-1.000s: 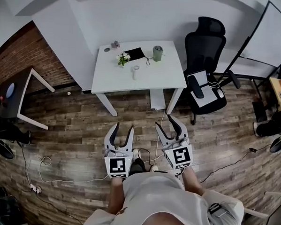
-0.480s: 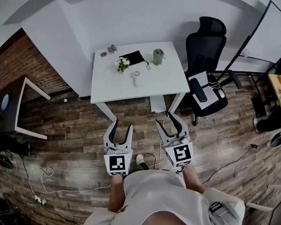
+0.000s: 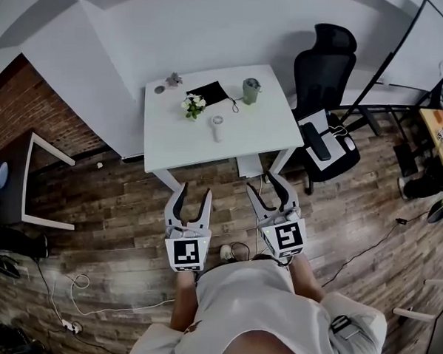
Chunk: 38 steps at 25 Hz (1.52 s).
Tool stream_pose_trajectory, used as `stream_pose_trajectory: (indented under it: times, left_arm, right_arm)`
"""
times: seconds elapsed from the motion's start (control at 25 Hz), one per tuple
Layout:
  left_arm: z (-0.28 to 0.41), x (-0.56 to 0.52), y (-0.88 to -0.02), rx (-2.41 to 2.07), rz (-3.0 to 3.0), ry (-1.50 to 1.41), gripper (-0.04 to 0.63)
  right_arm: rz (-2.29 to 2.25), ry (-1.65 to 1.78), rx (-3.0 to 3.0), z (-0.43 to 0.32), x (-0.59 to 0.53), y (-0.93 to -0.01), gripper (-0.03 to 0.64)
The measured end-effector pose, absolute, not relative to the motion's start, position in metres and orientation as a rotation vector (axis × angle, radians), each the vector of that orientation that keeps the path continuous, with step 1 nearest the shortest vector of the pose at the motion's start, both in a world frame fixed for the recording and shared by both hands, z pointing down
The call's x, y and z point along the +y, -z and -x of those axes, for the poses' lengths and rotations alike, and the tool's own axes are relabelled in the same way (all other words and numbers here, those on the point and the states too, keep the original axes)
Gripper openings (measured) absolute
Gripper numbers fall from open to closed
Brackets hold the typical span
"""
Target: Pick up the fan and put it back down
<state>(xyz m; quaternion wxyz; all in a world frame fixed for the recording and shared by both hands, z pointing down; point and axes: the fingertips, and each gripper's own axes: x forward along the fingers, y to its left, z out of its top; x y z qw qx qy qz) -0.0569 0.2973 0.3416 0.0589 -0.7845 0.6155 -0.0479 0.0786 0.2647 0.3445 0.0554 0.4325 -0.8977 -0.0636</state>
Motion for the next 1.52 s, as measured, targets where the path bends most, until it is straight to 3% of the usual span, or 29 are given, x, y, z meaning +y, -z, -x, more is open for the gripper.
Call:
stream_pose_trajectory:
  times: [0.8,1.52]
  left_arm:
    - [0.089,0.222,-0.352,1.793,2.428,0.146,0.202]
    - [0.102,0.088,-0.356,1.898,2.381,0.191,0.204]
  right_arm:
    - [-1.366,0.205,-2.686,-0.042,0.196,-0.350,0.219]
    - [-1.279,0.151,-2.712,-0.033,0.051,-0.353,0.219]
